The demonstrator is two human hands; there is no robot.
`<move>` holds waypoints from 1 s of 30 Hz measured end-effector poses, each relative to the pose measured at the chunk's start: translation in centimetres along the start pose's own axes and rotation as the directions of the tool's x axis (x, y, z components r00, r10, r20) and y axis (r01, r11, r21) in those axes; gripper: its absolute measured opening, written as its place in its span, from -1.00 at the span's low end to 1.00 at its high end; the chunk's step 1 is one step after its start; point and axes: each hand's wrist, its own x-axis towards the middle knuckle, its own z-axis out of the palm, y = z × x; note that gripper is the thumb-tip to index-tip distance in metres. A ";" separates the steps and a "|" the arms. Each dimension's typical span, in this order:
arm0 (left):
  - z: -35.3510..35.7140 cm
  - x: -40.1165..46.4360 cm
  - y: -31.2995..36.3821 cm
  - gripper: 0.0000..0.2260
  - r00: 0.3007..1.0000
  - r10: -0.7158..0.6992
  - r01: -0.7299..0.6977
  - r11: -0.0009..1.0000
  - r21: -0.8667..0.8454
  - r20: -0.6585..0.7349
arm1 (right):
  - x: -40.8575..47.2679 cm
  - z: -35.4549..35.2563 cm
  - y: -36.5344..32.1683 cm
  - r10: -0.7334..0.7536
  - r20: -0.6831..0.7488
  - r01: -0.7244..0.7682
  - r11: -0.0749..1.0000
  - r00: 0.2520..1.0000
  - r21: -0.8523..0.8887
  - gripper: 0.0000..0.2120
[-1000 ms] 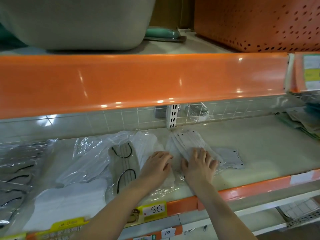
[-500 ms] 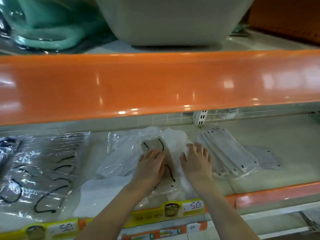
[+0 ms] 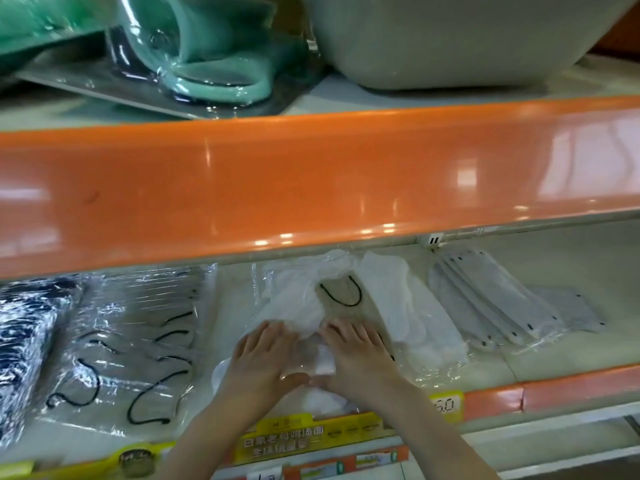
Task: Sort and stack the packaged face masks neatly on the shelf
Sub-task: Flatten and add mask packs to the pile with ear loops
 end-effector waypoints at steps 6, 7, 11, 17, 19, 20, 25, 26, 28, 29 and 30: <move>-0.1 -0.7 -0.1 -0.40 1.000 0.004 -0.003 1.000 -0.020 0.025 | 0.1 -0.6 1.4 0.093 0.053 -0.095 0.995 0.994 0.037 -0.29; 0.0 -0.4 0.0 -0.37 1.000 0.021 -0.021 1.000 -0.004 -0.001 | 0.1 -0.8 1.7 0.105 0.072 -0.108 0.993 0.992 0.044 -0.29; -0.1 0.4 0.8 -0.23 0.994 0.108 -0.110 0.992 -0.063 -0.035 | -0.1 -1.9 2.7 0.126 0.015 -0.127 0.985 0.992 0.114 -0.45; -0.5 1.8 2.5 -0.34 0.987 0.160 -0.159 0.986 -0.051 0.024 | -1.5 -2.3 5.1 0.246 -0.133 -0.242 0.969 0.960 0.047 -0.49; -0.7 2.1 3.1 -0.45 0.980 0.195 -0.193 0.979 -0.060 0.028 | -1.6 -2.2 5.9 0.319 -0.104 -0.317 0.948 0.942 0.044 -0.35; -0.7 2.3 3.3 -0.48 0.977 0.210 -0.208 0.976 -0.062 0.033 | -1.6 -2.1 6.2 0.346 -0.089 -0.343 0.938 0.934 0.053 -0.31; -0.7 2.9 4.0 -0.58 0.977 0.212 -0.210 0.972 -0.103 0.011 | -1.7 -2.5 7.6 0.397 -0.079 -0.387 0.914 0.914 0.121 -0.30; -0.7 3.1 4.1 -0.60 0.979 0.202 -0.201 0.973 -0.112 0.001 | -1.8 -2.6 7.8 0.409 -0.079 -0.398 0.908 0.909 0.132 -0.29; -0.7 3.2 4.3 -0.62 0.983 0.186 -0.185 0.975 -0.123 -0.004 | -1.8 -2.7 8.3 0.432 -0.093 -0.416 0.897 0.897 0.148 -0.29; -0.6 3.3 4.3 -0.62 0.984 0.177 -0.176 0.977 -0.124 -0.002 | -1.8 -2.9 8.6 0.445 -0.102 -0.427 0.890 0.889 0.160 -0.30; -0.6 3.4 4.2 -0.62 0.986 0.166 -0.165 0.978 -0.128 -0.002 | -1.8 -3.1 8.9 0.460 -0.111 -0.438 0.882 0.881 0.173 -0.31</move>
